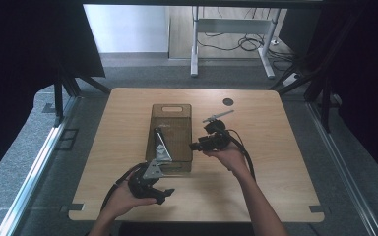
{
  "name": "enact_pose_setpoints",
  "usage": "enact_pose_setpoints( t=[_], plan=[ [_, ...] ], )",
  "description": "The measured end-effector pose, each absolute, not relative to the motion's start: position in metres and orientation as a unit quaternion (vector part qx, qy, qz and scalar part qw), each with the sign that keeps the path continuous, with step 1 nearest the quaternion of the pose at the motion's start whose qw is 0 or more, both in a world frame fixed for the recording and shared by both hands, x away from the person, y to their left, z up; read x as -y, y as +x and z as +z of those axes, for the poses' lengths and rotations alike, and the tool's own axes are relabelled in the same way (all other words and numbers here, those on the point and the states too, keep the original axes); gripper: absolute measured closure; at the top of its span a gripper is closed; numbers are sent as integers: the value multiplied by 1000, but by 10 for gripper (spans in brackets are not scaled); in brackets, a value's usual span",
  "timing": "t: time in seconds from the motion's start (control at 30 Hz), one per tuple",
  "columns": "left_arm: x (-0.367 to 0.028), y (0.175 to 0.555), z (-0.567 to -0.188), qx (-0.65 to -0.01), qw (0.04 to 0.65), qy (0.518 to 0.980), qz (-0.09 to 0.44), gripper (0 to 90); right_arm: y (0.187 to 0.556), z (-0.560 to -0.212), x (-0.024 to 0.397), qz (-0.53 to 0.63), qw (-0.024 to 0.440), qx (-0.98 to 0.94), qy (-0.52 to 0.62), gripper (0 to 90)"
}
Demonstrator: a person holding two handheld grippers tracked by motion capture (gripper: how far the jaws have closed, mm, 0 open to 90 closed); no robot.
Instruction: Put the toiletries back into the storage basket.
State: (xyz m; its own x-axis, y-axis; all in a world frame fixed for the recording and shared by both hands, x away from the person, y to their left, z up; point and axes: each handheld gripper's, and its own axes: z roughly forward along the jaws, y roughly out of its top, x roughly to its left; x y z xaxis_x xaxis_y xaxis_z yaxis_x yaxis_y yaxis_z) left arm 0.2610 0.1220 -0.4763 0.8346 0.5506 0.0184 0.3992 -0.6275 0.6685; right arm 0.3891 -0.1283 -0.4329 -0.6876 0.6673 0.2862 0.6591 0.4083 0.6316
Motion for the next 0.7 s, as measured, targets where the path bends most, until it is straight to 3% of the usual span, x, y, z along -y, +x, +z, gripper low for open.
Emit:
enact_pose_setpoints(
  t=[0.33, 0.7],
  plan=[
    [-121, 263, -483, -276, 323, 899, 108, 217, 357, -453, 185, 404, 42, -822, 400, 466],
    [-121, 264, -485, -280, 320, 899, 108, 216, 342, -469, 215, 420, 62, -808, 408, 450]
  ],
)
